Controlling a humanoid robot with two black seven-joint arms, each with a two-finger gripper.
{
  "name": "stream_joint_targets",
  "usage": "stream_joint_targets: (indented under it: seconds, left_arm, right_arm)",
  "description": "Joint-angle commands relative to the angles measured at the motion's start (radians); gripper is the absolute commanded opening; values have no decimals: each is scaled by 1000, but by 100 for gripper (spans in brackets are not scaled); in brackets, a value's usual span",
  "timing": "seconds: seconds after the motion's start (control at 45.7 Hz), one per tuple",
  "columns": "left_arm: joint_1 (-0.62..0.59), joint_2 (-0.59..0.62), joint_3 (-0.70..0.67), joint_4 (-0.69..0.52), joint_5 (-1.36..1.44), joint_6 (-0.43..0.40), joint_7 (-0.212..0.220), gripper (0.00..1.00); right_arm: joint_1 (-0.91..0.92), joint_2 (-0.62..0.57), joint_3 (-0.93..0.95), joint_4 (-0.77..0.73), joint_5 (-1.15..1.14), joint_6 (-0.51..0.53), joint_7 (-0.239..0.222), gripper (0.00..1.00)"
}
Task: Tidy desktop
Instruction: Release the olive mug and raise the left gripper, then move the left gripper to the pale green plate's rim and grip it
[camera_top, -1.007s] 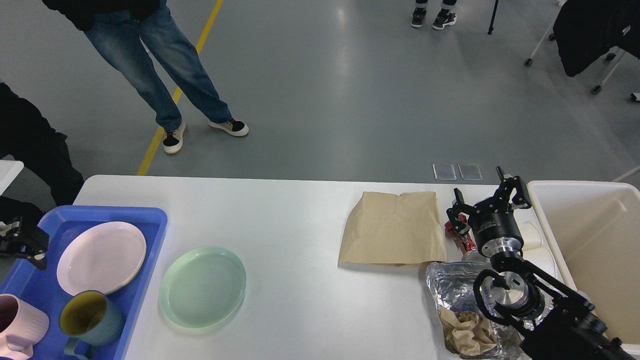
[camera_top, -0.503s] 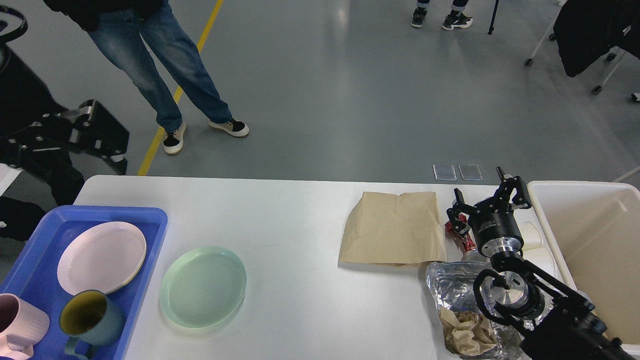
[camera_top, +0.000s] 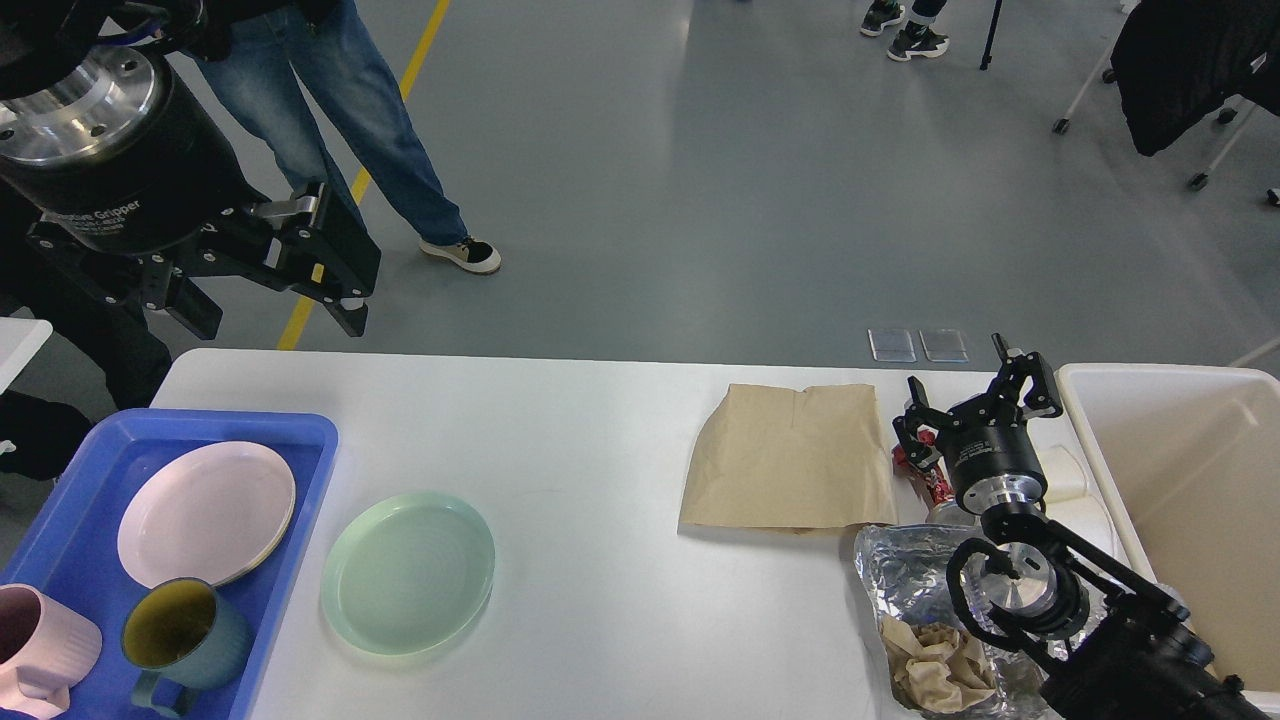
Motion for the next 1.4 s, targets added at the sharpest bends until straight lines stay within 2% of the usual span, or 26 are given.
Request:
stream_joint_targets:
  seconds: [0.0,0.109,0.263,0.438,0.525,0.613,0.7,0.854,1.007,1.094,1.247,1.291,1.379]
  left_arm:
    - [24,-4,-7,-4,-3,0,-3,96]
    - [41,-2,-8,-24,-3,0,-3,94]
    - [143,67,6,-13,-9,0,-5,94]
    - [369,124,-31,-9,-4,182,9,96]
    - [441,183,-37,-7,-4,282,-5,96]
    - [542,196,-59,1,-16,325,-2,96]
    - [639,193,-69,57,-88,350,2,95]
    - [771,188,-66,77,-312,487,14,90]
    - [873,185,-80,67,-538,544,93,88]
    - [929,167,-91,65,-716,599,139,88]
    - [1033,135,-151,62,-822,724,209,88]
    - [1058,131,-171,62,-826,754,222,88]
    - [1116,131,-212,76,-829,811,224,89]
  right_arm:
    - [0,0,0,0,0,0,0,100]
    - [0,0,0,0,0,0,0,100]
    - [0,0,0,0,0,0,0,100]
    - [0,0,0,0,0,0,0,100]
    - [0,0,0,0,0,0,0,100]
    - [0,0,0,0,0,-1,0,100]
    - [0,0,0,0,0,0,0,100]
    - [0,0,0,0,0,0,0,100]
    - [0,0,0,0,0,0,0,100]
    - [0,0,0,0,0,-1,0,100]
    - [0,0,0,0,0,0,0,100]
    - [0,0,0,0,0,0,0,100]
    - [0,0,0,0,0,-1,0,100]
